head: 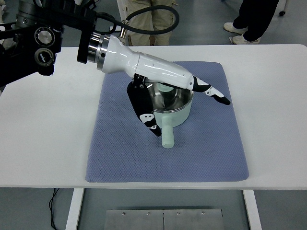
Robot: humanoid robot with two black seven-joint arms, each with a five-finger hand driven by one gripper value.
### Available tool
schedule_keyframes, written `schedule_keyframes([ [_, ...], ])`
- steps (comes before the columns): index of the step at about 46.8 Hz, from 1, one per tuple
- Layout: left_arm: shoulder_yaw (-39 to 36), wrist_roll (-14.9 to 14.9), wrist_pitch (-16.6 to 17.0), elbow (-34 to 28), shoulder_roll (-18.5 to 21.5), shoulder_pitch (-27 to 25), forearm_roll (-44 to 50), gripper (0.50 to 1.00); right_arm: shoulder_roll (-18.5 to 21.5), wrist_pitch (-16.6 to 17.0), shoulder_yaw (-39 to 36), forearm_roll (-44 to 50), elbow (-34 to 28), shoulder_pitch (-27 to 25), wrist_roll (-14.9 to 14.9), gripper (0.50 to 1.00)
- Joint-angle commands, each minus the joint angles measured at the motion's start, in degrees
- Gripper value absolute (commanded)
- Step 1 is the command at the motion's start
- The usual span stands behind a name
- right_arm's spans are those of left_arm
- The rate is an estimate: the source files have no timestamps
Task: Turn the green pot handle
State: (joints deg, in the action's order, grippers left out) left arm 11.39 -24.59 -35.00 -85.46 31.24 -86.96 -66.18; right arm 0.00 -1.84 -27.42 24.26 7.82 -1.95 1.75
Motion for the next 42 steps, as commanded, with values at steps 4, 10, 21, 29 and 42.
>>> schedule_keyframes([
  [4,-3.13,-0.2,0.0,0.03,-1.44,-0.4,-3.34,1.0,0.0,0.0,0.0,0.0,0.0,-0.07,0.01,1.0],
  [10,-3.92,-0.2,0.0,0.12,-2.06,-0.23,-3.08,1.0,0.0,0.0,0.0,0.0,0.0,0.02,0.01,1.0],
  [21,-4.97,-0.02,0.0,0.3,-2.68,-0.93,-4.13,1.0,0.0,0.0,0.0,0.0,0.0,-0.07,0.01,1.0],
  [29,-9.89,0.06,0.0,0.3,-4.0,-3.12,-7.47,1.0,0.0,0.0,0.0,0.0,0.0,-0.07,0.01,1.0],
  [42,-14.82,0.24,0.0,1.53,-5.75,-3.48,-12.57,1.0,0.0,0.0,0.0,0.0,0.0,-0.07,0.01,1.0],
])
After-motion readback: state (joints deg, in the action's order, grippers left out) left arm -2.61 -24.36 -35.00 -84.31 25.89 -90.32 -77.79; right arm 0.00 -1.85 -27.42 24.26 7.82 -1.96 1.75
